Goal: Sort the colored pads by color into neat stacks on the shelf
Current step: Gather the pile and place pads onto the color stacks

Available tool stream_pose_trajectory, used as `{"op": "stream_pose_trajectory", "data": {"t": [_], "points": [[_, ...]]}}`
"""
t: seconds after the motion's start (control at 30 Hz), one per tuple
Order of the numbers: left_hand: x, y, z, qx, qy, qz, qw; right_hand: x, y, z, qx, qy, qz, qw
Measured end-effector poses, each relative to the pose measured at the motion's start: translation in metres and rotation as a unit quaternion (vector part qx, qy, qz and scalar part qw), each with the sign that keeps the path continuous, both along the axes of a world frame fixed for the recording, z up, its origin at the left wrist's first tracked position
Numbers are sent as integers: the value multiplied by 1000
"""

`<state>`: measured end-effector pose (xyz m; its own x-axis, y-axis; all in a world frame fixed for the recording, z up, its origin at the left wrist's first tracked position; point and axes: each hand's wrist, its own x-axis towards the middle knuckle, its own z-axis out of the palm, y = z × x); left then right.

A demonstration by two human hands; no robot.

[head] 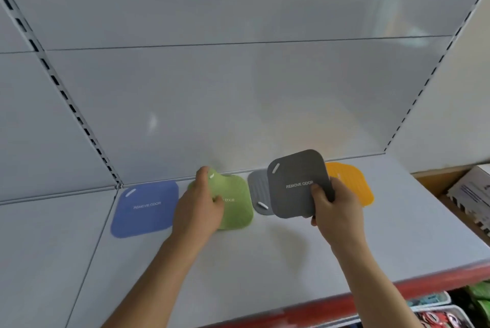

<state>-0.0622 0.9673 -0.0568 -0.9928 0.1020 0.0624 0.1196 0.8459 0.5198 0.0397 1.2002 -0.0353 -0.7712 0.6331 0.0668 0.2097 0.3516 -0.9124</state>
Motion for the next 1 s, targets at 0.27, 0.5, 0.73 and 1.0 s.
{"op": "stream_pose_trajectory", "data": {"t": [0.27, 0.5, 0.73, 1.0], "points": [[1, -6, -8, -189, 95, 4, 977, -54, -12, -19, 183, -87, 54, 978], [-1, -3, -10, -179, 119, -32, 976, -57, -8, -29, 398, -141, 54, 905], [10, 7, 5, -172, 158, -22, 972, -52, 13, -24, 434, -73, 112, 891], [58, -2, 6, -192, 165, 54, 966, -28, -16, -30, 433, -1, 245, 867]]}}
